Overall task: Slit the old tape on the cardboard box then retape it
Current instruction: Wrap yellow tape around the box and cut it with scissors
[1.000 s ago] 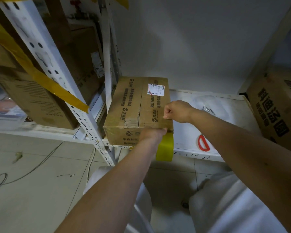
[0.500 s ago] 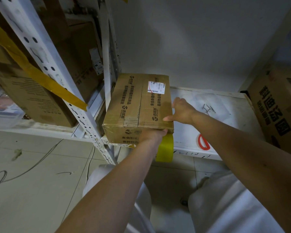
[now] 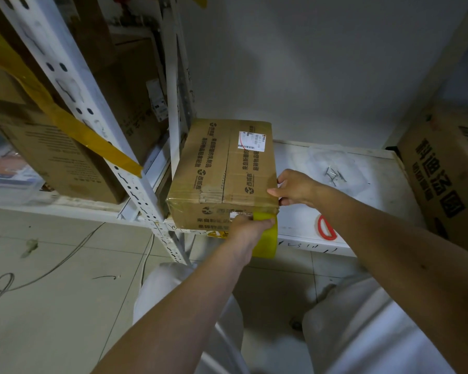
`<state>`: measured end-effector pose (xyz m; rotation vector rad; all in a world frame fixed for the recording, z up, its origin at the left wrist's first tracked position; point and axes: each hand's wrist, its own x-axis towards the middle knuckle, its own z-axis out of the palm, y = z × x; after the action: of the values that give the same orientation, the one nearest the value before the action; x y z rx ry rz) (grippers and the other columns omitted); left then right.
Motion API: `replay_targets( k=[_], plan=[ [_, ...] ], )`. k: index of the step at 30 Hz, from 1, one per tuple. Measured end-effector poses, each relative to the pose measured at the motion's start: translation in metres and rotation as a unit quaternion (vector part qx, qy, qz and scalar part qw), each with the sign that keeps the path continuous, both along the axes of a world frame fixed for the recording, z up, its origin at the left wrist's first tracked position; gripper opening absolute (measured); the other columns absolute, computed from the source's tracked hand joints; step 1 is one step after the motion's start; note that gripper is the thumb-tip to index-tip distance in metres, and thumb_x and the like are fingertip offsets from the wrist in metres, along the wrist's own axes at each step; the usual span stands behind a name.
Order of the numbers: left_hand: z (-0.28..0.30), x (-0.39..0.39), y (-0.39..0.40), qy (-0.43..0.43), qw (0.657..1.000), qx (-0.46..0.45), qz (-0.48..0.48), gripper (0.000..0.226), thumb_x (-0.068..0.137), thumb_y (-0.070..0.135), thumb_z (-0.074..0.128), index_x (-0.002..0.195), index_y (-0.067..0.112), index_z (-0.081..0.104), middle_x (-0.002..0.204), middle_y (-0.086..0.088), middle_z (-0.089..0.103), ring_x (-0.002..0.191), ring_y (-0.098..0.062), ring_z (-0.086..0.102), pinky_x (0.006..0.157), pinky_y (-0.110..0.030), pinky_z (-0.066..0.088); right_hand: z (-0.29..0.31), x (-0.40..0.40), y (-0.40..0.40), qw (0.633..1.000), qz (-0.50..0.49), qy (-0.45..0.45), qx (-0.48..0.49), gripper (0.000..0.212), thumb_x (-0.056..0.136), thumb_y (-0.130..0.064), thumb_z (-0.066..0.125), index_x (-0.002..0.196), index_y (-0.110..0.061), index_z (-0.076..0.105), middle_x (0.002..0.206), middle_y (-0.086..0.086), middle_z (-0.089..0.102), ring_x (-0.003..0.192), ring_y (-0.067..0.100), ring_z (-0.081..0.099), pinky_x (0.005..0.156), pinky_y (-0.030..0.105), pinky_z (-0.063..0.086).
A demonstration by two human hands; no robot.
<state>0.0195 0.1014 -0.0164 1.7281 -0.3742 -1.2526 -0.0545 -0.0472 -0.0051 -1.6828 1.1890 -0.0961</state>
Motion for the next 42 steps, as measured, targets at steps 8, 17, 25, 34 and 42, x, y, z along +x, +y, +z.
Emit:
replay_targets(
  k=[8, 17, 25, 34, 42],
  plan=[
    [0.004, -0.002, 0.009, -0.019, 1.000, 0.014, 0.004, 0.012, 0.093, 0.022, 0.060, 0.081, 0.021, 0.057, 0.104, -0.006, 0.065, 0.106, -0.027, 0.060, 0.090, -0.036, 0.045, 0.021, 0.008, 0.031, 0.923, 0.218, 0.073, -0.309, 0.009, 0.085, -0.022, 0.070, 0.086, -0.016, 0.063, 0.084, -0.007, 0.057, 0.085, 0.013, 0.055, 0.077, 0.028, 0.046],
    [0.005, -0.005, 0.001, -0.049, 0.994, 0.038, 0.089, 0.018, 0.092, 0.015, 0.058, 0.077, 0.017, 0.048, 0.097, -0.008, 0.057, 0.092, -0.023, 0.052, 0.083, -0.033, 0.043, 0.029, 0.012, 0.032, 0.920, 0.272, 0.149, -0.239, 0.008, 0.091, -0.019, 0.063, 0.094, -0.012, 0.060, 0.092, -0.001, 0.055, 0.088, 0.014, 0.052, 0.081, 0.028, 0.046],
    [-0.024, 0.001, -0.006, -0.030, 0.997, 0.066, 0.035, 0.025, 0.089, 0.006, 0.062, 0.070, 0.021, 0.056, 0.079, -0.002, 0.061, 0.091, -0.025, 0.059, 0.096, -0.043, 0.050, 0.025, 0.012, 0.027, 0.913, 0.286, 0.160, -0.244, 0.013, 0.091, -0.026, 0.062, 0.096, -0.015, 0.056, 0.096, -0.002, 0.051, 0.090, 0.014, 0.049, 0.072, 0.023, 0.038],
    [-0.029, 0.006, -0.017, -0.036, 0.996, 0.072, 0.035, 0.024, 0.094, 0.013, 0.055, 0.072, 0.024, 0.057, 0.085, 0.000, 0.062, 0.086, -0.018, 0.056, 0.089, -0.031, 0.046, -0.003, 0.018, 0.035, 0.847, 0.273, 0.197, -0.411, 0.056, 0.079, -0.050, 0.069, 0.113, -0.010, 0.050, 0.104, 0.006, 0.053, 0.091, 0.019, 0.048, 0.076, 0.027, 0.037],
    [-0.028, 0.008, -0.021, 0.018, 0.997, 0.065, 0.048, 0.013, 0.096, 0.004, 0.050, 0.090, 0.012, 0.058, 0.076, 0.000, 0.055, 0.064, -0.008, 0.047, 0.051, -0.016, 0.038, 0.008, 0.012, 0.034, 0.850, 0.327, 0.203, -0.360, 0.049, 0.082, -0.023, 0.072, 0.120, -0.007, 0.044, 0.116, 0.010, 0.049, 0.090, 0.016, 0.040, 0.075, 0.025, 0.034]
  ],
)
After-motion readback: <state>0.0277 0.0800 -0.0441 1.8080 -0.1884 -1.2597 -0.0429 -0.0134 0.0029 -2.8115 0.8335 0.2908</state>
